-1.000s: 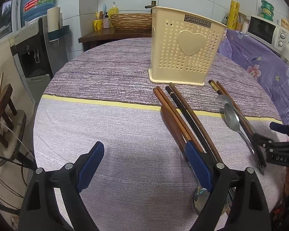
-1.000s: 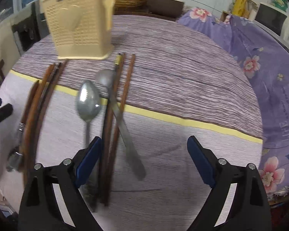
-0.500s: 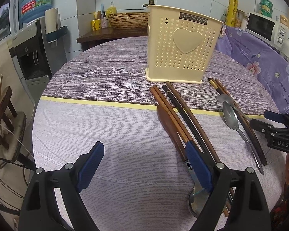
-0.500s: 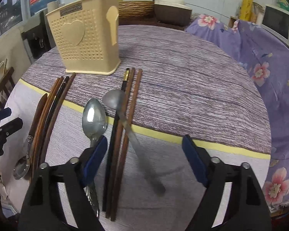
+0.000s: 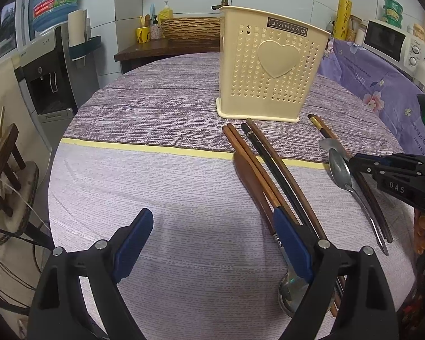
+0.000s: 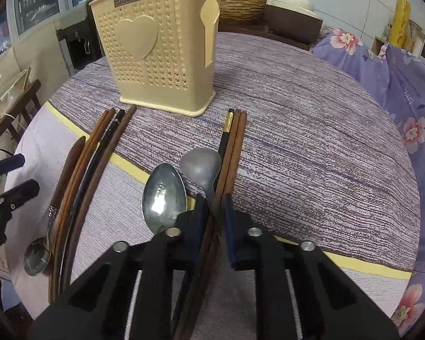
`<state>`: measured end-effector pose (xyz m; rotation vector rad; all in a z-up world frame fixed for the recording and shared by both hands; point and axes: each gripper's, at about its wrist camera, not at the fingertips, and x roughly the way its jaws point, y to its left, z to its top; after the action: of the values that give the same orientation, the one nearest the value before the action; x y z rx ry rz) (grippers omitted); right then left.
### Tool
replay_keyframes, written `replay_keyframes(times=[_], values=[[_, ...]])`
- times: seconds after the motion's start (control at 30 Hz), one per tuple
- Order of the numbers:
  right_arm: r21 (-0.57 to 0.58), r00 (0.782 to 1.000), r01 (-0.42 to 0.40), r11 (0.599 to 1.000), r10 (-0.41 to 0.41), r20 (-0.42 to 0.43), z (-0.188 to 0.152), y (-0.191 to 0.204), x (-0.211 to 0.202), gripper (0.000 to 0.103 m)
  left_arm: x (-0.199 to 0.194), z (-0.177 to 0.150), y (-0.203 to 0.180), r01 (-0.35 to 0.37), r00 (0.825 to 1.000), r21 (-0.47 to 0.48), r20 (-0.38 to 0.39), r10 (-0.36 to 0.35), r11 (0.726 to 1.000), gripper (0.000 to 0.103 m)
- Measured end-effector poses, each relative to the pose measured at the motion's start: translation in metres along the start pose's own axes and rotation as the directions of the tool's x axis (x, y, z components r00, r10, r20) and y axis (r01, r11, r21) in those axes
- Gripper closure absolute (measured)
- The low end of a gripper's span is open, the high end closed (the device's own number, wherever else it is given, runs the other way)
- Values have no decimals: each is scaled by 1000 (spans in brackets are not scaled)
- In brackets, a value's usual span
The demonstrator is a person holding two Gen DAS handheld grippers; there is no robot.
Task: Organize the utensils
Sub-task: 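Move the right tool toward the grey plastic spoon on the table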
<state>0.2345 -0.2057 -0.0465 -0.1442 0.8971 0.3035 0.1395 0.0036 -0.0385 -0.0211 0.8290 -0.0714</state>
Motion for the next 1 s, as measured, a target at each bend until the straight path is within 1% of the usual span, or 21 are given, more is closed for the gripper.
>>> replay_keyframes(times=[0.03,0.07,0.13,0.23,0.33,0.4,0.47,0.5,0.53,0.6,0.63,0.67,0.8,0.9,1.0], values=[[8,1000,-8,1000,8,5,0,0,-1,99,0,0,0,2,1000,1,0,-2,1000,17],[23,1000,-22,1000,21,14,0,-2,-3,100,-1,0,-1,3,1000,1,1,-3,1000,18],[52,999,-29,998,27,35,0,-8,-8,101,-2,0,-1,6,1000,3,4,-6,1000,18],[112,998,1,994,-8,66,-2,-26,-19,101,-2,1,-1,6,1000,1,8,-6,1000,17],[150,997,-6,989,-6,74,-4,-41,-26,100,-1,1,0,5,1000,-3,5,-5,1000,17],[132,998,-16,991,9,58,-6,-41,-25,89,1,1,0,6,1000,-8,1,-6,1000,17],[121,998,-20,992,12,67,-11,-38,-28,53,1,1,-1,9,1000,-10,0,-9,1000,17],[113,998,-28,993,21,67,-15,-36,-29,48,1,1,-1,10,1000,-10,0,-10,1000,17],[96,998,-41,995,35,60,-18,-33,-30,48,0,1,-1,9,1000,-9,0,-9,1000,17],[69,998,-50,996,47,44,-25,-28,-31,55,-1,0,-1,9,1000,-8,0,-9,1000,17],[51,998,-54,997,53,24,-29,-27,-30,62,-1,1,0,9,1000,-9,0,-9,1000,17],[42,999,-53,998,53,8,-33,-26,-30,65,-1,0,0,9,1000,-9,0,-9,1000,17],[55,996,-90,994,91,-13,-51,-34,-37,70,-1,-1,0,8,1000,-11,-1,-8,1000,17],[22,996,-76,997,77,-38,-62,-34,-39,75,0,-1,-1,10,1000,-12,-5,-10,1000,17],[-7,998,-58,998,58,-19,-65,-30,-40,79,1,-1,-4,13,1000,-11,-7,-13,1000,17]])
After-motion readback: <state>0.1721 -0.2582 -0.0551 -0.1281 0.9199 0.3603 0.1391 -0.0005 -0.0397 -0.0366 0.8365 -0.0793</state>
